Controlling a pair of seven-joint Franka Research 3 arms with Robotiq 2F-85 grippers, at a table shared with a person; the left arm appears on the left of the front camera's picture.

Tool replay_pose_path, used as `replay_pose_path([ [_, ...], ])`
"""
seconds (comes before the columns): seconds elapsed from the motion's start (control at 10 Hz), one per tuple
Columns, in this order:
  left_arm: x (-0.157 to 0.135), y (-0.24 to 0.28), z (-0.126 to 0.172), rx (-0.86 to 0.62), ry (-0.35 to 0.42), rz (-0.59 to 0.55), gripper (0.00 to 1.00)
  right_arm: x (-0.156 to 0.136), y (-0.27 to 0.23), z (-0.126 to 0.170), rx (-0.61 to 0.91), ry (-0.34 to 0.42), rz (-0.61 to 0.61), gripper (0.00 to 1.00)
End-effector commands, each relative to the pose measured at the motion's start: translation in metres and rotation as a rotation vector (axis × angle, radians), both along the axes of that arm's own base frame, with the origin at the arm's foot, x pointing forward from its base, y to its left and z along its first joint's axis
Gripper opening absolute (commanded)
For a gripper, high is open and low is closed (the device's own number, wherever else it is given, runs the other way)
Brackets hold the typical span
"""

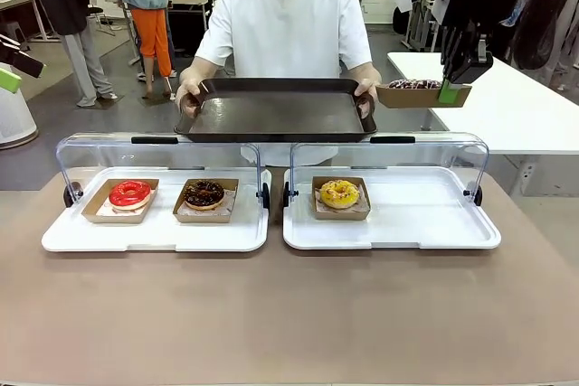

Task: Provide the desired donut to the person.
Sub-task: Place the picked Paper togo box onto the Handle tray extended by the person.

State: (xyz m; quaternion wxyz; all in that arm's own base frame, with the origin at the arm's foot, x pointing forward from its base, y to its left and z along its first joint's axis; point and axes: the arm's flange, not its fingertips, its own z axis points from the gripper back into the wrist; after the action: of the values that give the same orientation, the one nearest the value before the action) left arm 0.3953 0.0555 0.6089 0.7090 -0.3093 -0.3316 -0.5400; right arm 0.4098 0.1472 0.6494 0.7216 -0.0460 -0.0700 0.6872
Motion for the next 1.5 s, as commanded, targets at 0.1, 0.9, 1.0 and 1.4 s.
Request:
replay_pose_path([
  [0.1, -0.001, 0.0, 0.001, -0.003, -0.002, -0.003, 1.0, -0.003, 0.0, -0.002, -0.002, 0.003, -0.002, 0.0],
  [0.9, -0.001, 0.0, 0.001, -0.003, -0.002, -0.003, 1.0, 0.0, 0.0, 0.0, 0.0, 0.0, 0.0, 0.01],
  [1.0, -0.001, 0.0, 0.001, -0.003, -0.002, -0.003, 1.0, 0.007, 0.013, 0.008, 0.013, -0.014, -0.017, 0.01],
  [1.4, -0.001, 0.0, 0.001, -0.003, -0.002, -0.003, 1.0, 0.026, 0.074, 0.028, 0.044, -0.048, -0.045, 0.01],
])
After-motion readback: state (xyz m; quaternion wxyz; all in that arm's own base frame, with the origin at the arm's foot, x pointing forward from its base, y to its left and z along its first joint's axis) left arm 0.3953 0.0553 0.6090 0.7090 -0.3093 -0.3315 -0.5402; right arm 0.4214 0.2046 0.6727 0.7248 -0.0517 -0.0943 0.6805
